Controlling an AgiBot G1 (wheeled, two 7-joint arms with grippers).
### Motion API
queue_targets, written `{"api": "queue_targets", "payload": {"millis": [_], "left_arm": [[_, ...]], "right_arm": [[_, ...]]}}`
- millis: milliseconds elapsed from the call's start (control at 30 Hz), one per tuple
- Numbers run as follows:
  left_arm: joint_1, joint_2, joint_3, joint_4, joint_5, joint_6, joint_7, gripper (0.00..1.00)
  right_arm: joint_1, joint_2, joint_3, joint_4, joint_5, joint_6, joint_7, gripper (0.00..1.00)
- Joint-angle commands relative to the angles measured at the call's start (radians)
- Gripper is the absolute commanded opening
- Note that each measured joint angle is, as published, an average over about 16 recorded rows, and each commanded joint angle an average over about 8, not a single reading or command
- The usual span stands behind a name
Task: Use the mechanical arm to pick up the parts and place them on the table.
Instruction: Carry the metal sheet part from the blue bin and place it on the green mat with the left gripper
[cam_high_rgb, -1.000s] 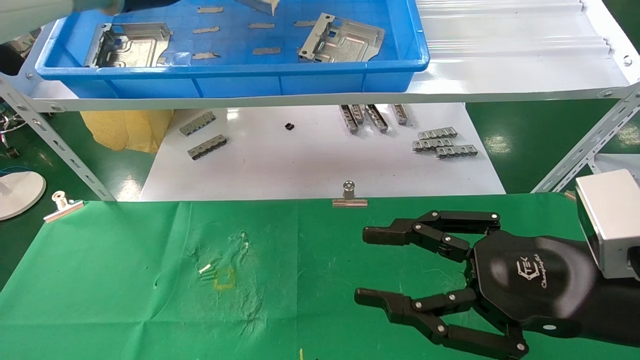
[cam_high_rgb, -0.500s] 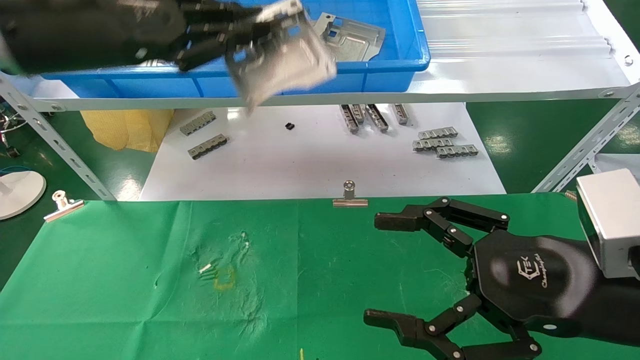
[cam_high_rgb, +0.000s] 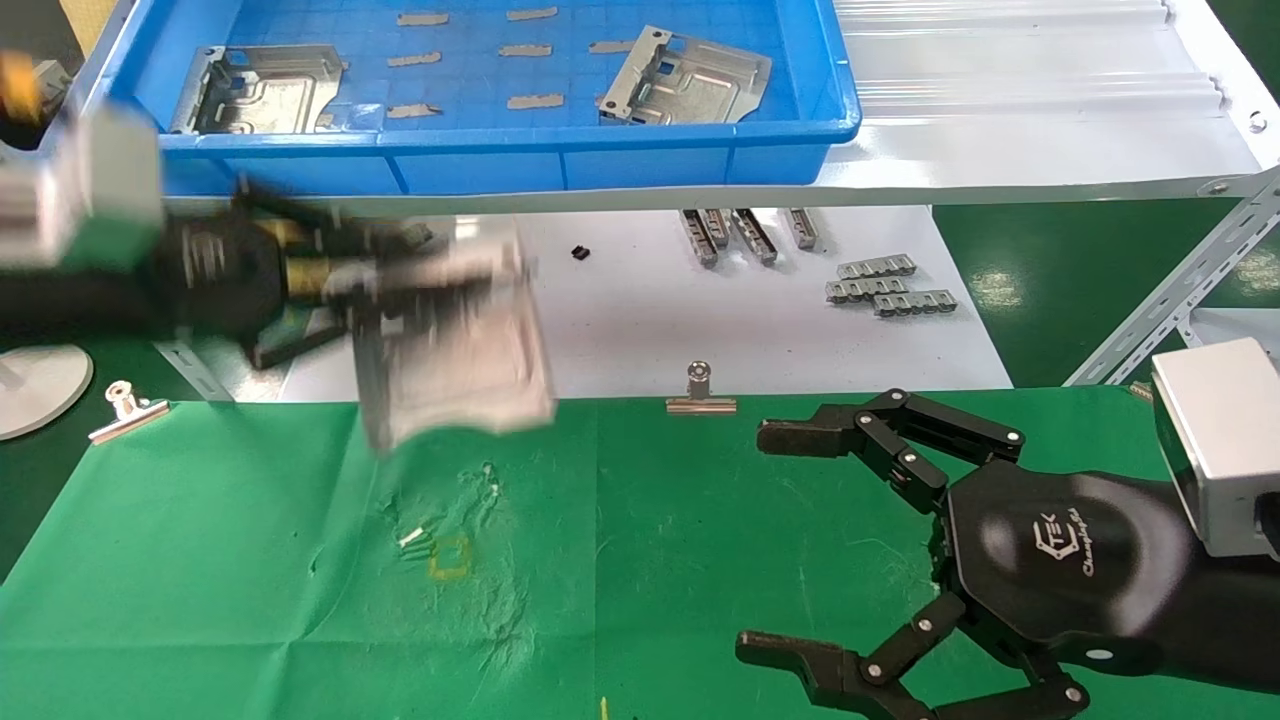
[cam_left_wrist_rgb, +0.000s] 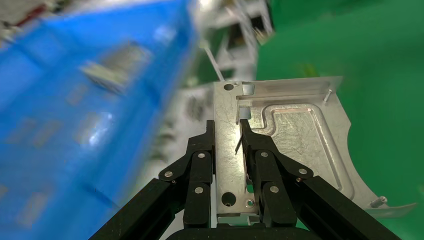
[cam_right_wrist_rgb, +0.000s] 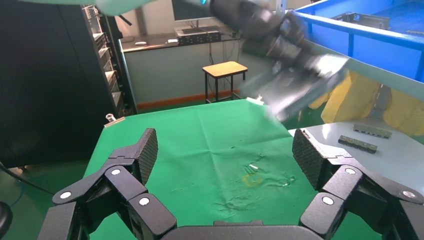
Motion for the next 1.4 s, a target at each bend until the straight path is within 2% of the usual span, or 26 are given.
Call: {"api": "queue_targets", "payload": {"millis": [33, 267, 500, 533, 567, 767, 833, 1167, 1400], "left_arm": [[0.048, -0.036, 0.033, -0.061, -0.014, -0.004, 0.024, 0.0], [0.106, 0.014, 0.134, 0.003, 0.074, -0.021, 0.215, 0.0], [0.11, 0.065, 0.159, 0.137, 0.106, -0.076, 0.363, 0.0], [0.11, 0.072, 0.158, 0.157, 0.107, -0.09, 0.377, 0.02], [0.111, 0.079, 0.157, 0.176, 0.107, -0.105, 0.391, 0.07], [0.112, 0.113, 0.152, 0.266, 0.106, -0.141, 0.457, 0.82], [0.109, 0.12, 0.156, 0.284, 0.111, -0.133, 0.479, 1.0], [0.086, 0.132, 0.152, 0.367, 0.104, -0.076, 0.532, 1.0], [0.091, 0.111, 0.136, 0.402, 0.069, -0.006, 0.477, 1.0]], "right_arm": [[0.0, 0.0, 0.0, 0.0, 0.0, 0.0, 0.0, 1.0], [0.0, 0.0, 0.0, 0.0, 0.0, 0.0, 0.0, 1.0], [0.0, 0.0, 0.0, 0.0, 0.0, 0.0, 0.0, 1.0], [0.0, 0.0, 0.0, 0.0, 0.0, 0.0, 0.0, 1.0], [0.0, 0.0, 0.0, 0.0, 0.0, 0.0, 0.0, 1.0], [0.0, 0.0, 0.0, 0.0, 0.0, 0.0, 0.0, 1.0], [0.0, 0.0, 0.0, 0.0, 0.0, 0.0, 0.0, 1.0], [0.0, 0.0, 0.0, 0.0, 0.0, 0.0, 0.0, 1.0], [0.0, 0.0, 0.0, 0.0, 0.0, 0.0, 0.0, 1.0]]}}
